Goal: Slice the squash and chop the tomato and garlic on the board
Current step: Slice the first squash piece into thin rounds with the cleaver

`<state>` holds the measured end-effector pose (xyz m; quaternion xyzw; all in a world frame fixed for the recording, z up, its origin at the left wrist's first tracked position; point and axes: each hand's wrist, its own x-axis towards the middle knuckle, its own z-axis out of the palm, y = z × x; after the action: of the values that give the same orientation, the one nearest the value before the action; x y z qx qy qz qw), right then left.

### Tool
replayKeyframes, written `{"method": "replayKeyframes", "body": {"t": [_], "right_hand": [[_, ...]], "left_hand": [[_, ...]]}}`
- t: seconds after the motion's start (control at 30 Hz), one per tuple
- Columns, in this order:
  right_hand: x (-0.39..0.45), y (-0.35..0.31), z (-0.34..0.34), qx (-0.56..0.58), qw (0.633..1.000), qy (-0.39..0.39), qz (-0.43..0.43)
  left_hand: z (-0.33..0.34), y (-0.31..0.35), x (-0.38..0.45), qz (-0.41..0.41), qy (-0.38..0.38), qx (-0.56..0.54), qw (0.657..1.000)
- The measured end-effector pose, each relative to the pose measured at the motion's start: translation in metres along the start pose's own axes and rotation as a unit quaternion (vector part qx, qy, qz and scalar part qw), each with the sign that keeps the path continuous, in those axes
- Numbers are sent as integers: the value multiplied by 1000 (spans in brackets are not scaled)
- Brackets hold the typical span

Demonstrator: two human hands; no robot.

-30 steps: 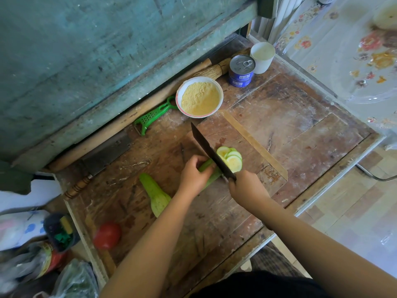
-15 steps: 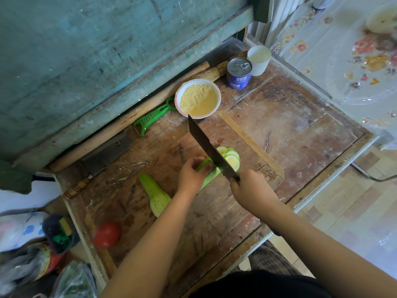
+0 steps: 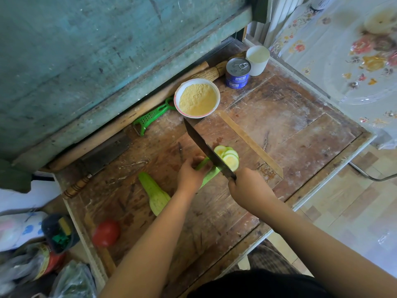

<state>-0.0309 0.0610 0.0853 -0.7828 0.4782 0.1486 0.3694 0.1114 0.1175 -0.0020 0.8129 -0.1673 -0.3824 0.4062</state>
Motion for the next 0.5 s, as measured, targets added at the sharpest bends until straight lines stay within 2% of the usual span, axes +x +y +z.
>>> {"method": "replayKeyframes", "body": {"t": [0.5], "right_hand": [[19,-4,9,3,999,-21,29]], "left_hand": [[-2,1,2,-7,-2,25,1000]]}}
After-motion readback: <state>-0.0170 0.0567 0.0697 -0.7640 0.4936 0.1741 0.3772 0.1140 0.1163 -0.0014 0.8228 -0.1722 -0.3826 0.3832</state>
